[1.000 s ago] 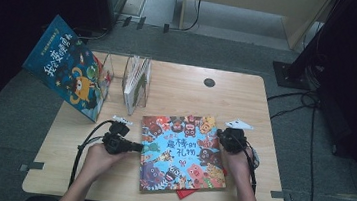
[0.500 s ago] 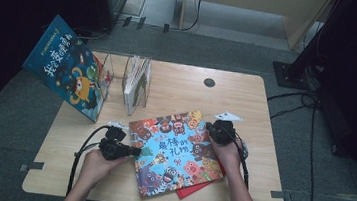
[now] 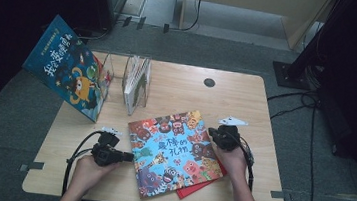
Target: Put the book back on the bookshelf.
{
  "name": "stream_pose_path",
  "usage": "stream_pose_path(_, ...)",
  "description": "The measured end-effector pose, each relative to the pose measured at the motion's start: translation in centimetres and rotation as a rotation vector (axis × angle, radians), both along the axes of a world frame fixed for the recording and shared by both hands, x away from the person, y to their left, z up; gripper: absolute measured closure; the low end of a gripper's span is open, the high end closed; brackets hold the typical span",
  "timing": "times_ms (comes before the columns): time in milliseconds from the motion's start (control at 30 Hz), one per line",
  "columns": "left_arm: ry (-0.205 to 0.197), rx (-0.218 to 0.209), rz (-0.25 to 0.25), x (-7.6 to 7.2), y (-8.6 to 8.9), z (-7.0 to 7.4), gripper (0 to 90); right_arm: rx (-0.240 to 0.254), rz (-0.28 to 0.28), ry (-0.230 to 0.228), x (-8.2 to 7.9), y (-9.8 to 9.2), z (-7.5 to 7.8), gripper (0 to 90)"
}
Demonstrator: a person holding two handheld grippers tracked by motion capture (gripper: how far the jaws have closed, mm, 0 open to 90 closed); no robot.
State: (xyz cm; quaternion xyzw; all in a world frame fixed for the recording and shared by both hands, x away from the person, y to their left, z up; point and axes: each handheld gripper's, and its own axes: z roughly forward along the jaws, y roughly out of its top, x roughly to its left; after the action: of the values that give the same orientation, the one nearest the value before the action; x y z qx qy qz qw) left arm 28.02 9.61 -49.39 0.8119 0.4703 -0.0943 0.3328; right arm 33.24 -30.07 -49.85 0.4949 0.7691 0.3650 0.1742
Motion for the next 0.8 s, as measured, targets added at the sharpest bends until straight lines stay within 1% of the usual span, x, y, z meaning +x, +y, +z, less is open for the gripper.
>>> stream_pose_path(100,-0.001,-0.001,0.001,0.0,0.0,0.0,90.0,-0.006,0.011,0.009,-0.3,0.1,-0.1,90.0)
stream_pose_path(167,-0.002,-0.001,0.005,0.0,-0.1,0.0,90.0,-0.005,0.009,0.001,-0.5,0.1,-0.1,90.0)
stream_pose_path(267,0.0,-0.013,0.013,0.0,0.0,-0.1,90.0,0.007,0.006,0.008,-0.5,0.0,-0.2,90.0)
stream_pose_path(300,-0.011,-0.008,0.017,-0.1,-0.2,-0.1,90.0,0.012,-0.001,0.015,-0.5,-0.1,-0.1,90.0)
stream_pose_path(367,-0.013,-0.005,0.017,-0.2,-0.3,-0.1,90.0,0.01,-0.003,0.014,-0.5,-0.1,-0.1,90.0)
stream_pose_path(433,-0.018,-0.011,0.016,-0.2,-0.6,-0.2,90.0,0.008,-0.013,0.011,-0.4,-0.1,-0.1,90.0)
stream_pose_path(500,-0.017,-0.011,0.013,-0.3,-0.7,-0.2,90.0,0.013,-0.028,0.007,0.0,-0.2,-0.2,90.0)
stream_pose_path(633,-0.025,-0.014,0.016,-0.6,-1.3,-0.2,90.0,0.012,-0.035,-0.002,0.3,-0.2,-0.2,90.0)
stream_pose_path(667,-0.022,-0.038,0.014,-0.7,-1.7,-0.4,90.0,0.073,0.004,0.005,0.7,-0.1,-0.2,90.0)
stream_pose_path(700,-0.022,-0.038,0.014,-0.7,-1.7,-0.4,90.0,0.073,0.004,0.005,0.7,-0.1,-0.2,90.0)
stream_pose_path(733,-0.022,-0.046,0.012,-0.7,-2.0,-0.5,90.0,0.087,0.013,0.008,0.8,0.1,-0.3,90.0)
stream_pose_path(767,-0.031,-0.047,0.009,-0.8,-2.6,-0.5,90.0,-0.025,-0.008,-0.044,0.9,1.0,0.0,90.0)
stream_pose_path(800,-0.031,-0.047,0.009,-0.8,-2.6,-0.5,90.0,-0.025,-0.008,-0.044,0.9,1.0,0.0,90.0)
